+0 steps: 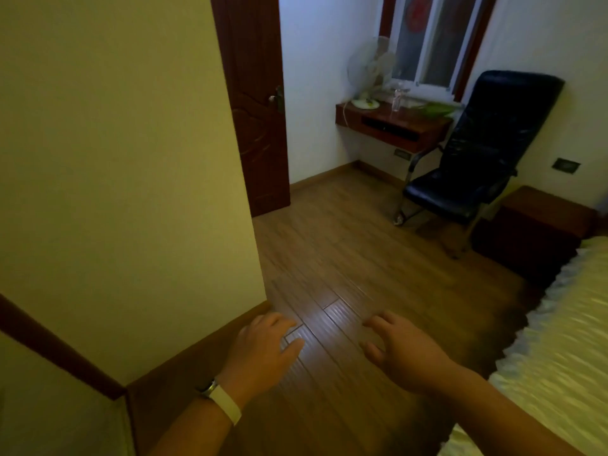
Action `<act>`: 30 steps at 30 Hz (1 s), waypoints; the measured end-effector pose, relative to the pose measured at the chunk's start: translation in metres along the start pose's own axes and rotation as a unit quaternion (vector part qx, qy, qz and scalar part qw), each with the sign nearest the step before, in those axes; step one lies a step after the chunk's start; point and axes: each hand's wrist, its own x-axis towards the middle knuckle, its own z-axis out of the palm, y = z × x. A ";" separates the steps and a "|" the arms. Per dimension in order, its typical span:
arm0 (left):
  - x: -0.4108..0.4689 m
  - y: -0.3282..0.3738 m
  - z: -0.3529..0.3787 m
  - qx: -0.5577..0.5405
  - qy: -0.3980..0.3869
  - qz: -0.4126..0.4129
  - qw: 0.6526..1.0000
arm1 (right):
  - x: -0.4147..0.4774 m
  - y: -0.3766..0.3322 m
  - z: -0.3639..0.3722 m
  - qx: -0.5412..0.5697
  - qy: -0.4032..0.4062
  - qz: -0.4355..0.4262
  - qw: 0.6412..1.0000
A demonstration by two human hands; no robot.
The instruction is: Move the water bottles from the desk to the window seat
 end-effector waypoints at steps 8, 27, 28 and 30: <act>0.096 0.016 0.009 0.010 -0.046 0.053 0.997 | 0.056 0.057 -0.010 0.020 -0.005 0.059 0.998; 0.409 0.117 -0.014 0.054 -0.048 0.113 0.991 | 0.259 0.246 -0.134 0.052 0.049 0.125 0.990; 0.420 0.118 -0.015 0.052 -0.050 0.116 0.991 | 0.266 0.251 -0.138 0.054 0.049 0.126 0.989; 0.444 0.122 -0.016 0.053 -0.058 0.116 0.990 | 0.282 0.260 -0.143 0.053 0.046 0.128 0.989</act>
